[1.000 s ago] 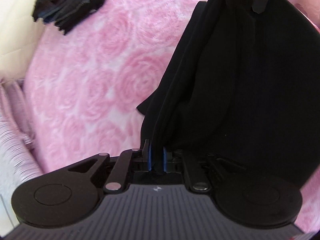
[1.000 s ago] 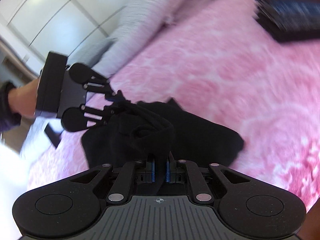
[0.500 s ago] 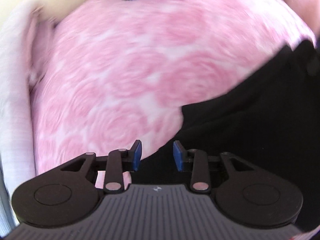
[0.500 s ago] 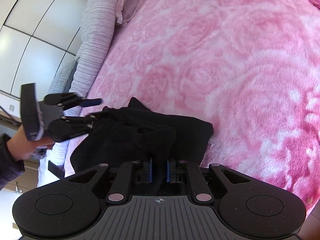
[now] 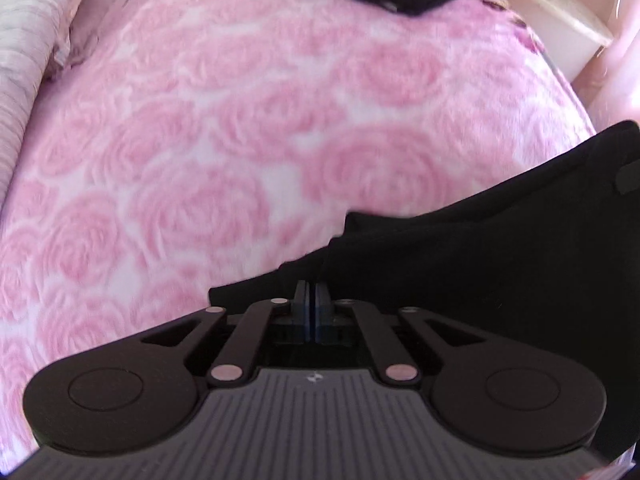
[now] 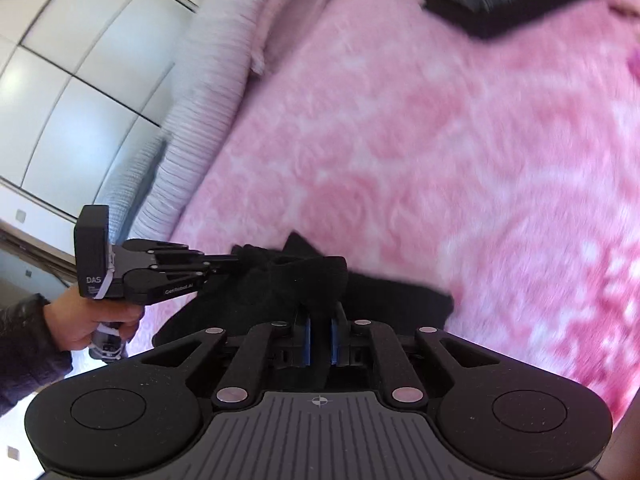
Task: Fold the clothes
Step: 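Lift the jacket end with both grippers and fold it over the rest, then straighten the folded edge with the right gripper, then open both grippers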
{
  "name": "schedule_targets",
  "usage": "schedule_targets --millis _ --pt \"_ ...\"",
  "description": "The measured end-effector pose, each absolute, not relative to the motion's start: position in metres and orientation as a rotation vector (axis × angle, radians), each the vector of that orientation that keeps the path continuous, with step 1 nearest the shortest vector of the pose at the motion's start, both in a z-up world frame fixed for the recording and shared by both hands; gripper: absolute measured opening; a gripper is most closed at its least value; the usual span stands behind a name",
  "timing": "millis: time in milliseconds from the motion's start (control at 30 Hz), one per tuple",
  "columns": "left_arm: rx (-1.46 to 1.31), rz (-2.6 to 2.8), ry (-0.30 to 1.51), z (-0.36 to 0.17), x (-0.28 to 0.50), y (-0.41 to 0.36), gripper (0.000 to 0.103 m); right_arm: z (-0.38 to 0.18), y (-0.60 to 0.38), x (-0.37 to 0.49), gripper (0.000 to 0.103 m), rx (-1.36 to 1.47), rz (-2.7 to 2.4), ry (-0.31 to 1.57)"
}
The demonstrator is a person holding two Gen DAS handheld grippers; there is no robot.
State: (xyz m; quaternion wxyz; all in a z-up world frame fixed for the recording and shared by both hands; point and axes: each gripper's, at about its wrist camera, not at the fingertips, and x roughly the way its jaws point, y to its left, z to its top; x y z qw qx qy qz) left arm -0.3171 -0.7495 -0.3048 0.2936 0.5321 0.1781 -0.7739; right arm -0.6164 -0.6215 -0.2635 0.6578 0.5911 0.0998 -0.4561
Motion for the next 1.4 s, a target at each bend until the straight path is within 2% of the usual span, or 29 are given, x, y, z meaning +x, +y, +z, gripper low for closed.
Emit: schedule_targets --millis 200,300,367,433,467,633,833,1000,1167,1300,1400 --pt "1.447 -2.067 0.437 -0.316 -0.327 -0.747 0.002 -0.306 -0.616 -0.639 0.009 1.501 -1.039 0.173" --pt "1.448 -2.059 0.438 -0.318 -0.324 -0.746 0.003 -0.31 -0.618 -0.648 0.009 1.537 -1.011 0.146" --pt "1.451 -2.052 0.438 -0.318 -0.323 -0.747 0.006 -0.304 -0.617 -0.651 0.011 1.511 -1.017 0.151" --pt "1.448 -2.036 0.426 -0.315 -0.319 -0.747 0.018 -0.297 -0.614 -0.655 0.011 1.495 -1.052 0.137" --pt "1.446 -2.024 0.42 -0.313 -0.316 -0.747 0.019 -0.293 -0.612 -0.656 0.011 1.486 -1.075 0.13" --pt "1.405 -1.955 0.408 -0.299 -0.285 -0.736 0.019 -0.27 -0.594 -0.652 0.012 1.415 -1.223 0.11" --pt "1.328 -1.979 0.407 -0.262 -0.239 -0.685 0.019 -0.238 -0.57 -0.637 0.012 1.341 -1.305 0.012" --pt "1.381 -2.002 0.399 -0.279 -0.225 -0.645 0.019 -0.246 -0.577 -0.591 0.012 1.3 -1.138 0.12" --pt "1.375 -1.959 0.424 -0.311 -0.224 -0.655 0.021 -0.278 -0.605 -0.581 0.011 1.297 -1.145 0.25" --pt "1.371 -1.939 0.438 -0.297 -0.221 -0.659 0.019 -0.273 -0.622 -0.579 0.012 1.243 -1.142 0.338" --pt "1.338 -1.899 0.423 -0.273 -0.205 -0.647 0.019 -0.237 -0.602 -0.565 0.012 1.134 -1.08 0.399"
